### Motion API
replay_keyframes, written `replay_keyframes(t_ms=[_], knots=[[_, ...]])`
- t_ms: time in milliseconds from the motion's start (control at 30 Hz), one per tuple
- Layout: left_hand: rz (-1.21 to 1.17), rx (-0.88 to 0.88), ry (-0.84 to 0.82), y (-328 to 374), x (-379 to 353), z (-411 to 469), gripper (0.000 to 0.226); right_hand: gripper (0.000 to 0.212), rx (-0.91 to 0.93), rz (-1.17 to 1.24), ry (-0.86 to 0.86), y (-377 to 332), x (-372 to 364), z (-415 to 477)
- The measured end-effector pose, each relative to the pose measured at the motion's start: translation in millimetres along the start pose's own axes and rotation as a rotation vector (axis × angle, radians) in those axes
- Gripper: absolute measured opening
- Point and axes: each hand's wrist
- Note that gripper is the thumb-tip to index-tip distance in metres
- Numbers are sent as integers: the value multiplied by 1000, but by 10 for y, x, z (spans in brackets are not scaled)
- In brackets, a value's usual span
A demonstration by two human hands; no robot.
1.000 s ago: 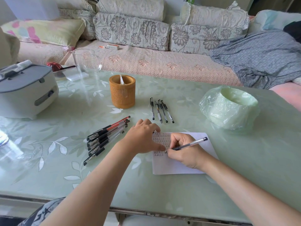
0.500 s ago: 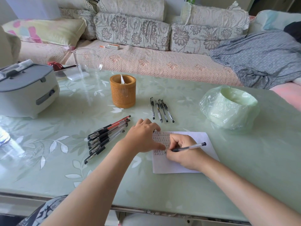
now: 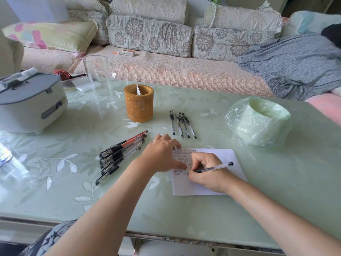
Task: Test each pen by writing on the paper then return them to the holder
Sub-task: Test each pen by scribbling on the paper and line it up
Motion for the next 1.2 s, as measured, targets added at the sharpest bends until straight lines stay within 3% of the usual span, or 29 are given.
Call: replay_keyframes(t_ms=[1200], knots=[[-11,0,11,-7,-15,-2,74,21,-13,18,-21,-35,-3,-3]])
Point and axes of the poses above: each hand's wrist, its own z-axis towards the middle knuckle, its own x-axis out of the back of the hand, y = z × x, and after that the axes turned 11 degrees about -x, right-handed
